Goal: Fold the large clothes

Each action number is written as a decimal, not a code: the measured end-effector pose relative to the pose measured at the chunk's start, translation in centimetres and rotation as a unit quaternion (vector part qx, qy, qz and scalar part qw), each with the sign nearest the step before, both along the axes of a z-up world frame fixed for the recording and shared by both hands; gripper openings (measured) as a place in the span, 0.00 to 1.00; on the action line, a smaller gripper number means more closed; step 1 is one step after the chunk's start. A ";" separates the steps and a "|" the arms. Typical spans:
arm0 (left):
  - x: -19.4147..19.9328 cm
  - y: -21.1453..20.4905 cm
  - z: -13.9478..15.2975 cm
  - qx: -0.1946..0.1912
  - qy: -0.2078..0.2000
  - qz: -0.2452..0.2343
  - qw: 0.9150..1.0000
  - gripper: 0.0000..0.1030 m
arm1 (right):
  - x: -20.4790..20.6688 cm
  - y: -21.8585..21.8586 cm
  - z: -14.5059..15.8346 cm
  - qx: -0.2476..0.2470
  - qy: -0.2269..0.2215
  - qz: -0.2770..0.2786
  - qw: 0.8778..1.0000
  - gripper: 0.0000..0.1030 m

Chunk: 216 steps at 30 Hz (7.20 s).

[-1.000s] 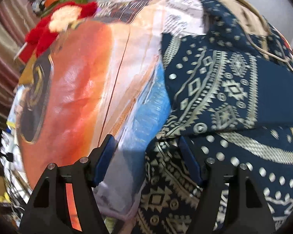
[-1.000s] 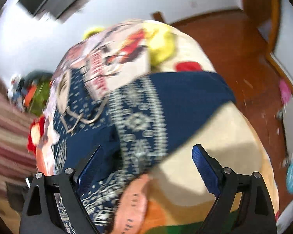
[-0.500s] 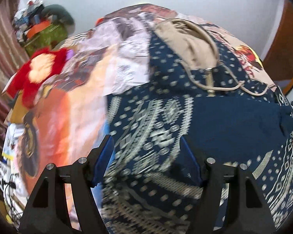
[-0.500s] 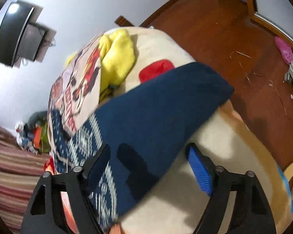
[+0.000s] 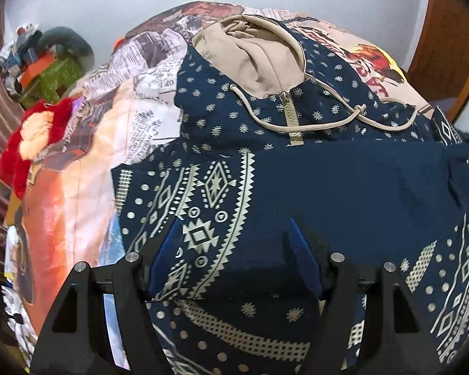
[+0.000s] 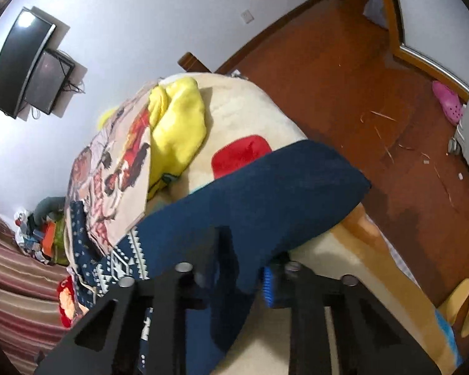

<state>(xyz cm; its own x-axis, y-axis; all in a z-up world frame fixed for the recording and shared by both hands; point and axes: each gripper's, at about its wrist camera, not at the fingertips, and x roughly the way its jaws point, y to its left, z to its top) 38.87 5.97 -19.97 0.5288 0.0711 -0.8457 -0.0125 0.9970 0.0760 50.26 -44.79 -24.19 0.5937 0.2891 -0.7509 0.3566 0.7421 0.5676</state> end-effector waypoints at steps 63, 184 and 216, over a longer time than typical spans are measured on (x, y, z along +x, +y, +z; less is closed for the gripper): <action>2.7 -27.9 7.2 -0.024 -0.003 -0.309 0.951 0.67 | -14.4 4.6 11.1 -0.193 -0.043 0.131 0.972 0.78; -3.2 13.5 -2.6 -0.093 0.047 0.077 0.992 0.50 | -3.6 23.4 5.3 -0.350 0.018 0.345 0.871 1.00; 22.9 12.9 -3.1 -0.264 0.018 0.115 0.957 0.71 | 20.4 35.2 2.7 -0.142 -0.009 0.276 0.950 0.93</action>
